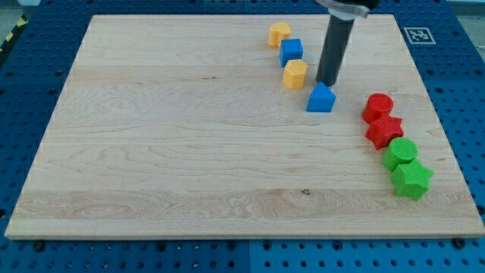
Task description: Nudge the blue triangle left a bit
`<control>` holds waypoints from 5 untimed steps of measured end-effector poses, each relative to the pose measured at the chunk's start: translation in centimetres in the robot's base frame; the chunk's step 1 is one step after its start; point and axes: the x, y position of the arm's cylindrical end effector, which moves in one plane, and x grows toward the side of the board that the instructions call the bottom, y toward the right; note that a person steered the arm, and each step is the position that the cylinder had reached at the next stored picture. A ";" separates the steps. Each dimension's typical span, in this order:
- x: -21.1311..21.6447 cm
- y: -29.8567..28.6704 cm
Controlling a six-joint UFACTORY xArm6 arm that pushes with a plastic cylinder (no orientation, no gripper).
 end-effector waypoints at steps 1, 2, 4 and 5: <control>0.6 0.5; 1.5 0.5; 4.2 0.5; 5.2 0.5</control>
